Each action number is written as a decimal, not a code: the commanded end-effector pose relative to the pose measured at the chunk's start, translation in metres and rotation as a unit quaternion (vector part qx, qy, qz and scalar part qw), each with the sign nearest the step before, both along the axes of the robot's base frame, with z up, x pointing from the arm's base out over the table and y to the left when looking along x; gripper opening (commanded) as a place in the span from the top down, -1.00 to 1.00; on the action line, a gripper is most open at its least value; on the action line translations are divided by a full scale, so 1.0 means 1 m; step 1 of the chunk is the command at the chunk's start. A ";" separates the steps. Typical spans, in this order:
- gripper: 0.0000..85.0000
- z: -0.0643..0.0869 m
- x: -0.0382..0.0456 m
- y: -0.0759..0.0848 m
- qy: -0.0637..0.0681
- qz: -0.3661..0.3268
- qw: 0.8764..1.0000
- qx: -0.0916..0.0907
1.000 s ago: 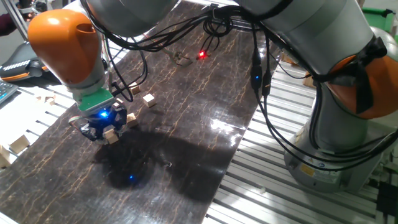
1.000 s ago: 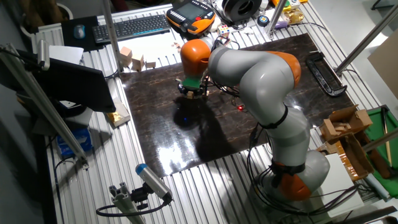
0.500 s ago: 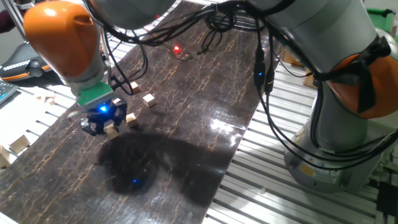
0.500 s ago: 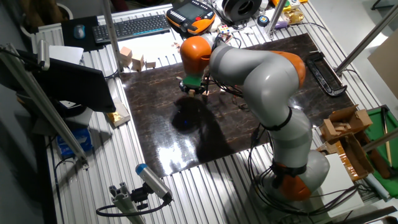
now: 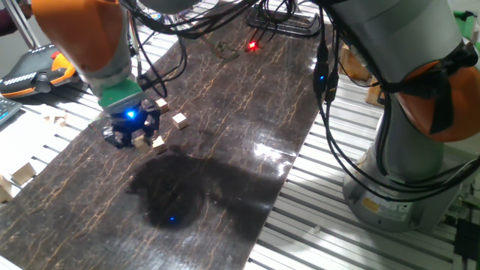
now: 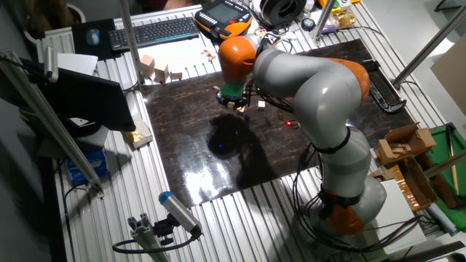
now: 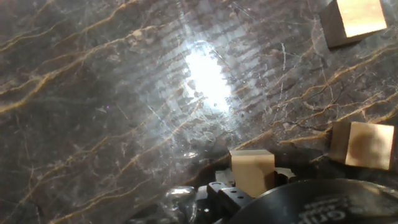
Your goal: Stack the blocks in a vertical line of five
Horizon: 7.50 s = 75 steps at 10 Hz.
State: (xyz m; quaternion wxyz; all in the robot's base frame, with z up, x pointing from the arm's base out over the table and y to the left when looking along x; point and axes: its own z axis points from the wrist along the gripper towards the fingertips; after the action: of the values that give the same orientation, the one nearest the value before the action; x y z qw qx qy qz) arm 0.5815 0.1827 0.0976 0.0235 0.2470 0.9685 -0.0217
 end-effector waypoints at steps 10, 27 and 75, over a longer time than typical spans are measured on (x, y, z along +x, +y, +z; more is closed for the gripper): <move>0.98 -0.006 0.0009 -0.044 0.001 -0.023 1.000 0.008; 0.98 -0.027 0.0027 -0.051 -0.008 -0.041 0.999 0.019; -0.42 -0.049 -0.0023 -0.150 -0.027 0.066 0.997 0.005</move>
State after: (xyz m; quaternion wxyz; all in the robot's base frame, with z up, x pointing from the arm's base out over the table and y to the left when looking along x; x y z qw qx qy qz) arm 0.5792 0.0325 0.0475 0.0500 0.1824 0.9819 -0.0078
